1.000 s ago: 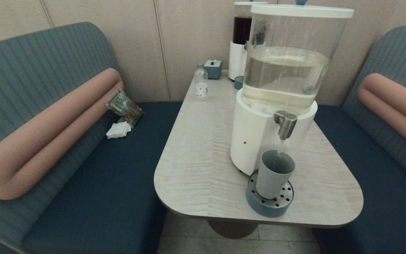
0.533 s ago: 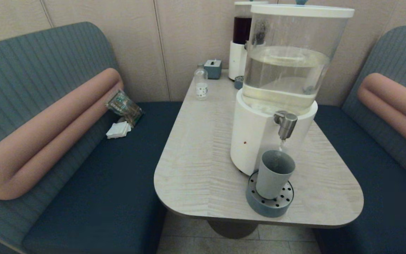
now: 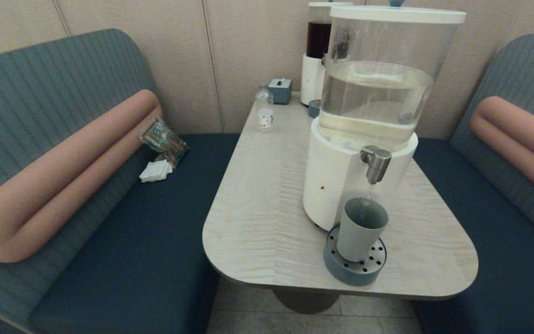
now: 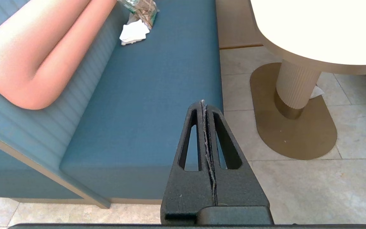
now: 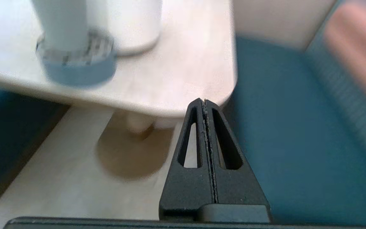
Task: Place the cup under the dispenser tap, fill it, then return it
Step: Turn off the faucet
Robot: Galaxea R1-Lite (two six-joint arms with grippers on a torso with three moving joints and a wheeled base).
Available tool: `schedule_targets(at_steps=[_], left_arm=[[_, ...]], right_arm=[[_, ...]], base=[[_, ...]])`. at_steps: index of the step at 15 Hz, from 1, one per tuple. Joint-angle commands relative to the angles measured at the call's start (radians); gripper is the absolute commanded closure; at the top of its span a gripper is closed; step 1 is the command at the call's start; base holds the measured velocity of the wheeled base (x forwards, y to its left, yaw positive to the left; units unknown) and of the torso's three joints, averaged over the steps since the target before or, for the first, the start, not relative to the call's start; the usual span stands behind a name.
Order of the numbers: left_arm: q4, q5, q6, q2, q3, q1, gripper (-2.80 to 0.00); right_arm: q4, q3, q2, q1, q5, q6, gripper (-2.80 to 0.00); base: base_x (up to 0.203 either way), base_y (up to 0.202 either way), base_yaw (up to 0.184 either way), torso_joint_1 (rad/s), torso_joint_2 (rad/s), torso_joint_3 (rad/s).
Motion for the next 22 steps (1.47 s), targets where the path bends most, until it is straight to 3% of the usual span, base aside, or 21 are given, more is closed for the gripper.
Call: schedule_targets(at_steps=[1, 7, 10, 12, 14, 16, 19, 22], left_arm=[[0.001, 0.000, 0.001, 0.001, 0.000, 0.000, 0.00], [0.002, -0.004, 0.008, 0.001, 0.000, 0.000, 0.00], [-0.005, -0.009, -0.025, 0.001, -0.031, 0.000, 0.00], [0.000, -0.054, -0.038, 0.051, -0.181, -0.001, 0.00], [0.002, -0.101, -0.061, 0.230, -0.389, -0.004, 0.00], [0.000, -0.188, -0.106, 0.497, -0.583, -0.011, 0.00], [-0.007, -0.440, -0.154, 0.906, -0.798, -0.020, 0.00], [-0.030, -0.619, -0.112, 1.271, -1.019, -0.063, 0.00]], right_arm=[[0.030, -0.001, 0.002, 0.000, -0.011, 0.052, 0.00], [0.028, 0.002, 0.000, 0.000, -0.012, 0.067, 0.00], [0.028, 0.002, -0.001, 0.000, -0.013, 0.069, 0.00], [0.028, 0.002, -0.001, 0.000, -0.013, 0.069, 0.00], [0.028, 0.001, 0.001, 0.000, -0.013, 0.069, 0.00], [0.028, 0.002, 0.001, 0.000, -0.013, 0.069, 0.00], [0.028, 0.001, -0.001, 0.000, -0.013, 0.069, 0.00], [0.028, 0.002, 0.001, 0.000, -0.013, 0.069, 0.00]], base=[[0.000, 0.000, 0.000, 0.000, 0.00, 0.000], [0.000, 0.000, 0.000, 0.000, 0.00, 0.000], [0.000, 0.000, 0.000, 0.000, 0.00, 0.000], [0.000, 0.000, 0.000, 0.000, 0.00, 0.000], [0.000, 0.000, 0.000, 0.000, 0.00, 0.000], [0.000, 0.000, 0.000, 0.000, 0.00, 0.000], [0.000, 0.000, 0.000, 0.000, 0.00, 0.000], [0.000, 0.000, 0.000, 0.000, 0.00, 0.000]])
